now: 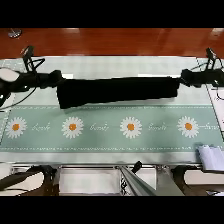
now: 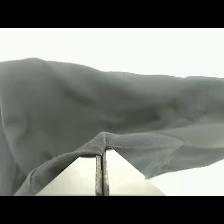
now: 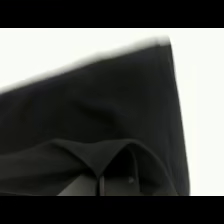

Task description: Fold the shirts.

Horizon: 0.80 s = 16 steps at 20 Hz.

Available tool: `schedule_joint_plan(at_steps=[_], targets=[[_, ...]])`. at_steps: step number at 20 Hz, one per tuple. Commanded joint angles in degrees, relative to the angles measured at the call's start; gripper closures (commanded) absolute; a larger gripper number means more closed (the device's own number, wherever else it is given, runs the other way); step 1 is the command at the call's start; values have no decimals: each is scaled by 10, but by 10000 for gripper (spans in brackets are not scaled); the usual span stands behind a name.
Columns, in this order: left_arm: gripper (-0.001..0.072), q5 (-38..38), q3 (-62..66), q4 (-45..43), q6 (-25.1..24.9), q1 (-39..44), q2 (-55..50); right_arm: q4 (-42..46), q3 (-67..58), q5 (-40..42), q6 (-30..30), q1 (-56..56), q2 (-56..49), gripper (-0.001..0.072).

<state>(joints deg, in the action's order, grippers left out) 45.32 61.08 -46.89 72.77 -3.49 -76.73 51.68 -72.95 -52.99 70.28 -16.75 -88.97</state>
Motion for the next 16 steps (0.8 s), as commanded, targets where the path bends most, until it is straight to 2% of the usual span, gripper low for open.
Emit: schedule_joint_plan(at_steps=[1,6,10,14,15,16], targets=[[681,36,90,0,-3,5,-107,-2,-86,39,26,27,-86,681],[681,66,156,0,-3,7,-195,-1,-129,75,41,30,-148,681],[681,71,162,0,0,7,-224,12,-129,79,41,30,-167,680],[678,113,162,0,10,7,-246,21,-129,88,43,30,-175,679],[638,122,162,0,10,7,-248,28,-129,90,43,30,-175,679],[632,127,162,0,10,7,-249,29,-129,91,43,30,-175,678]])
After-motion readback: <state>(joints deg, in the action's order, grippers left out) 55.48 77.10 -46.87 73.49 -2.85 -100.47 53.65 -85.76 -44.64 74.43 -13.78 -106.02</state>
